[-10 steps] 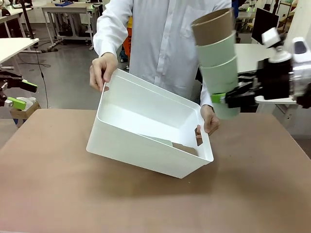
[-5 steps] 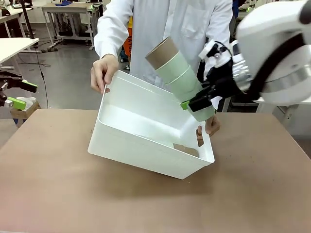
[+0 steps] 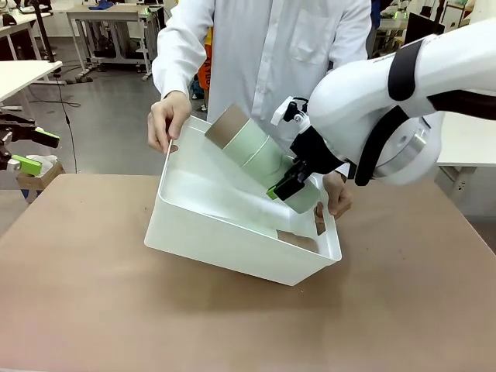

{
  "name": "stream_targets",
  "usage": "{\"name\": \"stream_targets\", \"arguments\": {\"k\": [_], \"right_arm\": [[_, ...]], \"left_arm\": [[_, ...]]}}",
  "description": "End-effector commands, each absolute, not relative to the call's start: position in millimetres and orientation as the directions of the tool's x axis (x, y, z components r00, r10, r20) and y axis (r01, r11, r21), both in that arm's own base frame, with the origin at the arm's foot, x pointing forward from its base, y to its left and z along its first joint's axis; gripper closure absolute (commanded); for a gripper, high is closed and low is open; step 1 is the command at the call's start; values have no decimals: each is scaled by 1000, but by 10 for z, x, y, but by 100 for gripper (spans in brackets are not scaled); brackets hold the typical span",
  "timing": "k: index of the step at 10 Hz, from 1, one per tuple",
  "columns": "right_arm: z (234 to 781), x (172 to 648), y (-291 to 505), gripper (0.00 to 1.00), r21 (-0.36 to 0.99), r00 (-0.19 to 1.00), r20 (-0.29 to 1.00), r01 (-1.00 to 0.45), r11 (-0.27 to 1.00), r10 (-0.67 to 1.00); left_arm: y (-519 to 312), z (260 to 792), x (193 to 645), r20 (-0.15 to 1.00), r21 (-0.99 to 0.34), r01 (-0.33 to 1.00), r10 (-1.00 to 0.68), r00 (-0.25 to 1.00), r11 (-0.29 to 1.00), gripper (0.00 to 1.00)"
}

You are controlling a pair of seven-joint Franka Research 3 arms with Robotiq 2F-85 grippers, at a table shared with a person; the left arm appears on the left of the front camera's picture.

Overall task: Stack the cups and store them in the basket.
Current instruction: Place the stack of Reusable plastic cups into the Pantry Basket.

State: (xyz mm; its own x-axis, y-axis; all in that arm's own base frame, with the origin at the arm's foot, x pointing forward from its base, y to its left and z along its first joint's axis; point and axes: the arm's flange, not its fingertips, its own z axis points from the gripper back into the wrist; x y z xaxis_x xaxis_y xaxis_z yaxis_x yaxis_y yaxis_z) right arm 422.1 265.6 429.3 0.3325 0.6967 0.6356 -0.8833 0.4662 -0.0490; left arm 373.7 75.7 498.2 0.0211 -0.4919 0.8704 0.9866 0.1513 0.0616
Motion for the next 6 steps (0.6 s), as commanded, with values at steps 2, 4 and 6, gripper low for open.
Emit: {"name": "stream_targets", "arguments": {"k": [2,4,6], "right_arm": [[4225,4151,2712,15,-73,321,617,-886,458,719],[4075,4231,2760,15,-91,282,596,-906,413,752],[3872,4461,2791,15,-115,250,582,-917,383,774]], "left_arm": [[762,5024,3734,867,53,987,-497,30,153,0],[762,5024,3734,867,53,987,-497,30,153,0],[762,5024,3734,867,53,987,-497,30,153,0]]}}
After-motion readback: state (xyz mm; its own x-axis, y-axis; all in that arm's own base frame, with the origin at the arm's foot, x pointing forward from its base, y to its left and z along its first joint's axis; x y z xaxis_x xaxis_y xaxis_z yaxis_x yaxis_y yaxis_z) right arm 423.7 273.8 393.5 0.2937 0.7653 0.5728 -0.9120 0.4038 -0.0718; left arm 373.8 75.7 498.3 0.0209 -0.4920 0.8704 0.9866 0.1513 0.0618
